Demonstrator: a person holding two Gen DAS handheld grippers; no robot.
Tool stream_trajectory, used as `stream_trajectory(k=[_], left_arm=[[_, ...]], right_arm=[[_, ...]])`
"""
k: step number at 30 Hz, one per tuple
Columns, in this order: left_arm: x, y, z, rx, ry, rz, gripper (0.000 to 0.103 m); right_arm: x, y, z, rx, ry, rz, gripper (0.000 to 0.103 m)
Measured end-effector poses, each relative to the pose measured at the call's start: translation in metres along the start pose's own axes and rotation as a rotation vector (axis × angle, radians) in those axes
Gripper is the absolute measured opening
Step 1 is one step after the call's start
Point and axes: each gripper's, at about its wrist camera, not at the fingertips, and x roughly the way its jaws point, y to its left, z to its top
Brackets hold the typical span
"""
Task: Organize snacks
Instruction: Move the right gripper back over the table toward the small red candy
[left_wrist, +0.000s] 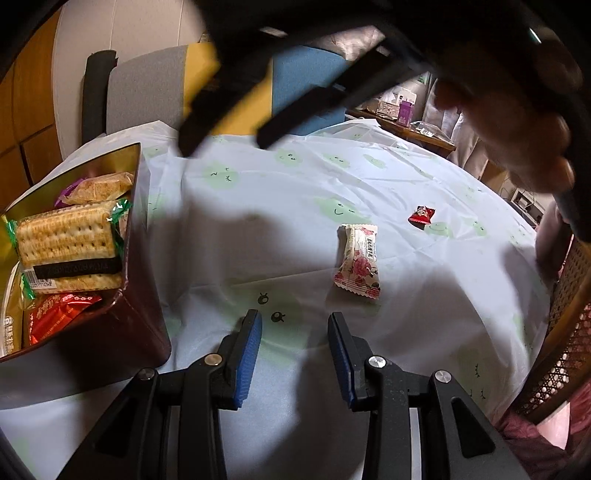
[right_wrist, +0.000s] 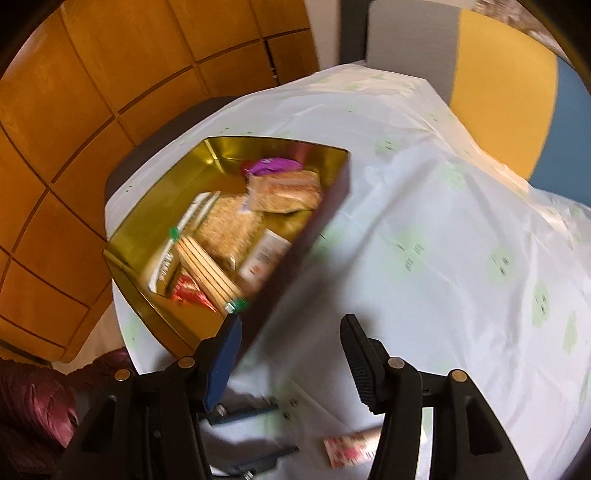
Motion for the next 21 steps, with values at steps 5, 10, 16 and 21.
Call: stream_trajectory(k=[5, 10, 16, 21], left_arm=[[0.000, -0.001, 0.000, 0.002, 0.001, 0.006, 0.038], [0.002, -0.004, 0.000, 0.006, 0.002, 0.012, 0.038], [0.003, -0.004, 0.001, 0.007, 0.003, 0.015, 0.038], [0.003, -0.004, 0.000, 0.011, 0.004, 0.021, 0.038]], right_arm=[[-0.009, -0.027, -0.031, 0.076, -0.001, -0.034, 0.056], [-0.019, -0.054, -0.057, 0.136, 0.002, -0.095, 0.056], [-0.041, -0.093, -0.081, 0.200, 0.000, -0.210, 0.056], [-0.066, -0.147, -0.106, 0.341, -0.035, -0.359, 0.056]])
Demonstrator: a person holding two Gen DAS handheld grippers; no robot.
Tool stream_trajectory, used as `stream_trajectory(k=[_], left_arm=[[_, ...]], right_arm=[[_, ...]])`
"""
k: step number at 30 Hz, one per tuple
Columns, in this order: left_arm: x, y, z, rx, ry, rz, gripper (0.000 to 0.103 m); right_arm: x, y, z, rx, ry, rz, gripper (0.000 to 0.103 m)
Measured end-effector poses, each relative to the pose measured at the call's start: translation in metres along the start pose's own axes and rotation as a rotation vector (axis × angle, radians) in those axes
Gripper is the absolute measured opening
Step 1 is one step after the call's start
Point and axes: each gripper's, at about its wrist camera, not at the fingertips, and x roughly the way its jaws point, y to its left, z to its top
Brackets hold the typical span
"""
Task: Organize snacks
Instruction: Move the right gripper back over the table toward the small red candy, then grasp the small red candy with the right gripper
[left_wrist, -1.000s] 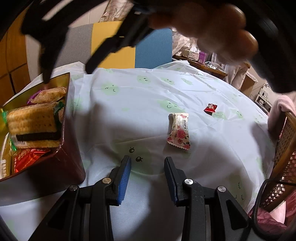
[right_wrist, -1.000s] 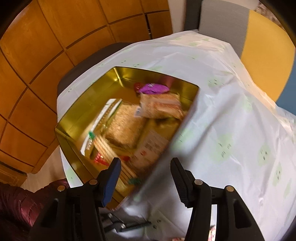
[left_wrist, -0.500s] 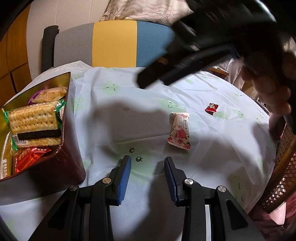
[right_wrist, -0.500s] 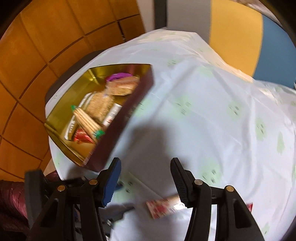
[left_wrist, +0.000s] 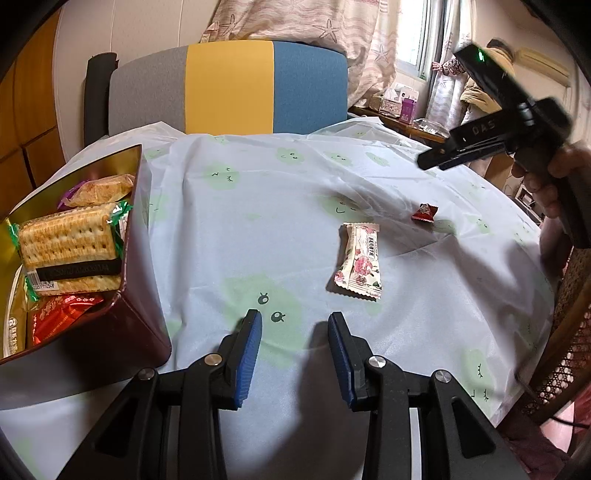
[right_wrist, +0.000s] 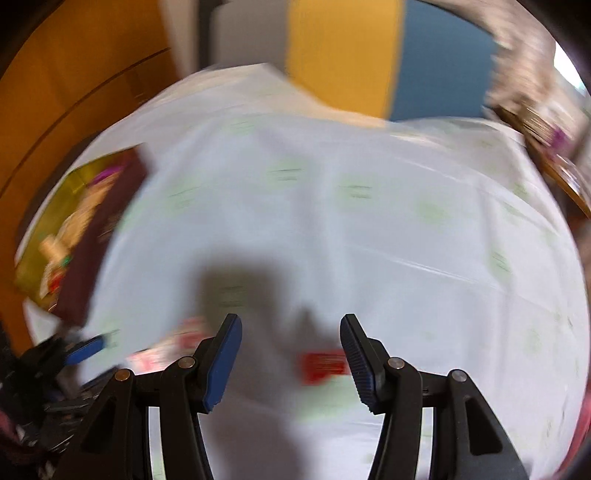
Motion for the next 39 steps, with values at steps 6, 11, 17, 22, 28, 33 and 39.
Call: stream_trajectory(k=[6, 11, 17, 22, 28, 33, 39], left_arm=[[0.000, -0.001, 0.001, 0.002, 0.006, 0.008, 0.038], [0.001, -0.002, 0.002, 0.001, 0.008, 0.021, 0.038], [0.001, -0.004, 0.002, 0.006, 0.011, 0.027, 0.038], [0.000, -0.004, 0.002, 0.004, 0.005, 0.024, 0.038], [-0.001, -0.003, -0.001, 0.002, -0.002, 0.022, 0.038], [-0.002, -0.004, -0.002, 0.005, -0.003, 0.027, 0.038], [-0.002, -0.004, 0.000, 0.003, 0.000, 0.026, 0.038]], right_arm=[[0.009, -0.068, -0.007, 0.278, 0.014, -0.122, 0.053], [0.018, -0.078, -0.010, 0.336, 0.068, -0.071, 0.053], [0.026, -0.046, -0.007, 0.235, 0.093, 0.077, 0.053], [0.047, -0.037, -0.010, 0.224, 0.190, -0.010, 0.053], [0.060, -0.018, -0.009, 0.136, 0.225, -0.015, 0.029], [0.058, 0.005, -0.007, -0.001, 0.181, -0.030, 0.029], [0.063, 0.009, 0.003, -0.033, 0.149, -0.017, 0.039]])
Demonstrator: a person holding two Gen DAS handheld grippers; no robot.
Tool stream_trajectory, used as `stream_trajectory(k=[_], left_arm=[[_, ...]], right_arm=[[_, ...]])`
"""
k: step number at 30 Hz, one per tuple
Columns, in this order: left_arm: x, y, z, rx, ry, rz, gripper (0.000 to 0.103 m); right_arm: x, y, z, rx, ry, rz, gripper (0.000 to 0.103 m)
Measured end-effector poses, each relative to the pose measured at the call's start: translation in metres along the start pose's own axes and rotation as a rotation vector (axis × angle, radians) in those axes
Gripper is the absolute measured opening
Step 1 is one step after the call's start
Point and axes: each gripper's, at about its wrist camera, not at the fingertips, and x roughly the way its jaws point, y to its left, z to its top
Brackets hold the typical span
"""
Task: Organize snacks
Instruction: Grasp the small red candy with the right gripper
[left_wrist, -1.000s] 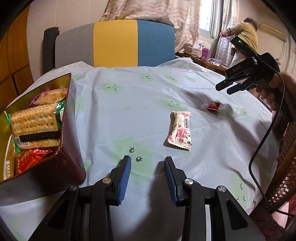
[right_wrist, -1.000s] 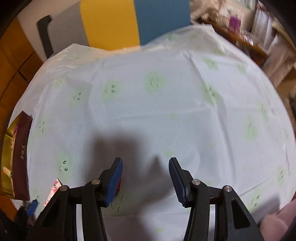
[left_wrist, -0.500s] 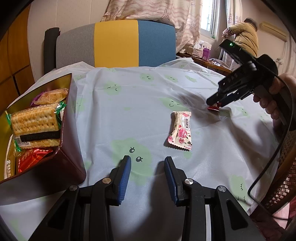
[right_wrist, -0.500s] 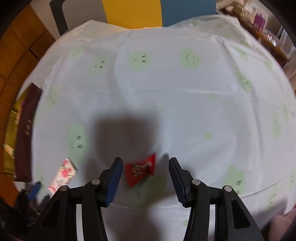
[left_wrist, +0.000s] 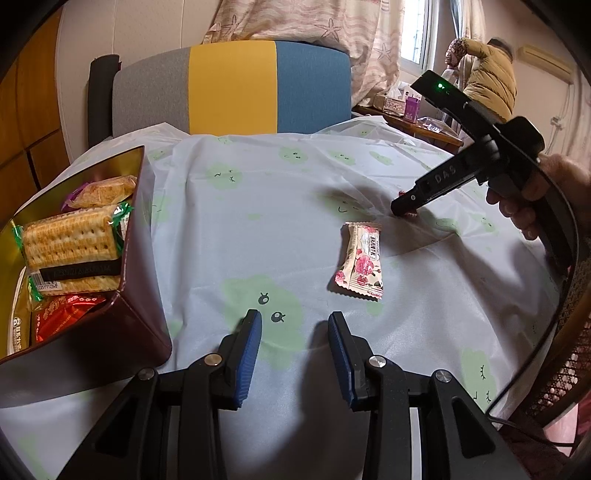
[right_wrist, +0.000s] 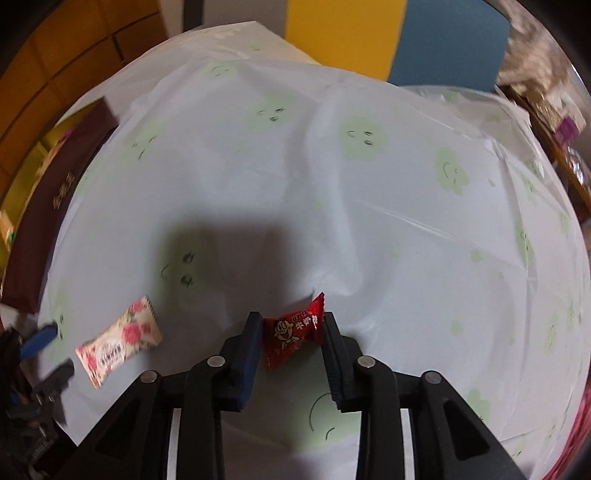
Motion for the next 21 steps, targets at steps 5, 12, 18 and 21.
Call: stream_trajectory(k=[5, 12, 18, 21], left_arm=[[0.000, -0.001, 0.000, 0.001, 0.000, 0.002, 0.038], [0.000, -0.002, 0.000, 0.006, 0.000, 0.007, 0.038], [0.000, -0.002, 0.000, 0.007, 0.001, 0.009, 0.038], [0.000, -0.001, 0.001, 0.006, 0.003, 0.010, 0.038]], right_arm=[[-0.007, -0.014, -0.002, 0.079, 0.008, 0.005, 0.045], [-0.007, -0.024, -0.009, 0.134, 0.071, 0.022, 0.045], [-0.012, -0.034, -0.005, 0.181, 0.051, 0.036, 0.045], [-0.022, -0.050, -0.006, 0.253, 0.016, 0.044, 0.045]])
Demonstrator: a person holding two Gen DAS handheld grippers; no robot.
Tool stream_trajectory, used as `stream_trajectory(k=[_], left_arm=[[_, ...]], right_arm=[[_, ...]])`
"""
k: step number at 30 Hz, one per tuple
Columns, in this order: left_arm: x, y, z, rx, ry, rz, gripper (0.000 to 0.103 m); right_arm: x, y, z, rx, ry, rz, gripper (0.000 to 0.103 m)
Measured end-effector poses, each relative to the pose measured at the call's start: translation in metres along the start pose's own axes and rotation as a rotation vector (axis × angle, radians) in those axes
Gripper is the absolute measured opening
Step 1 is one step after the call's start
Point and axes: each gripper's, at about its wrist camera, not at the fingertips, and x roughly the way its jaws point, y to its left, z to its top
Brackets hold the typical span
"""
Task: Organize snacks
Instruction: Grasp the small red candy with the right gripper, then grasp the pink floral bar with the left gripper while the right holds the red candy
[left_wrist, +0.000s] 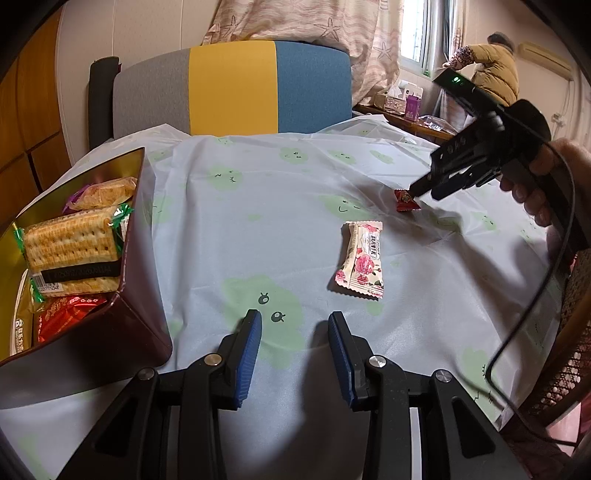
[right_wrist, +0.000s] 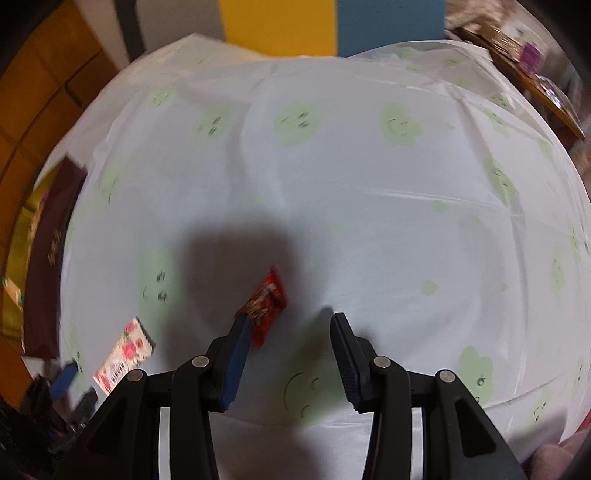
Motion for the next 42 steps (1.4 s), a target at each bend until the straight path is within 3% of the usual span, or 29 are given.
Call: stream_trajectory(k=[6, 14, 15, 22, 24, 30, 35, 42], left_arm=[[0.000, 0.000, 0.000, 0.001, 0.002, 0.002, 0.038], [0.000, -0.002, 0.000, -0.006, 0.002, 0.008, 0.038], [0.000, -0.003, 0.000, -0.005, 0.001, 0.010, 0.038], [0.000, 0.000, 0.000, -0.015, 0.002, 0.002, 0.038], [0.000, 0.001, 0.000, -0.016, 0.003, 0.000, 0.038], [0.000, 0.001, 0.000, -0.012, 0.002, 0.001, 0.038], [0.000, 0.000, 0.000, -0.011, 0.003, 0.003, 0.038], [0.000, -0.001, 0.001, -0.008, 0.007, 0.009, 0.038]], right_arm=[[-0.019, -0.029, 0.004, 0.146, -0.047, 0.086, 0.045], [-0.003, -0.025, -0.002, 0.133, -0.022, 0.151, 0.044], [0.006, -0.036, 0.001, 0.126, -0.019, 0.149, 0.044], [0.032, -0.008, 0.020, 0.045, 0.012, 0.061, 0.044], [0.035, -0.002, 0.023, 0.014, -0.010, 0.029, 0.018], [0.040, 0.018, 0.020, -0.114, -0.010, -0.053, 0.017], [0.041, 0.012, 0.022, -0.096, 0.004, -0.019, 0.017], [0.037, 0.021, 0.015, -0.145, -0.011, -0.066, 0.017]])
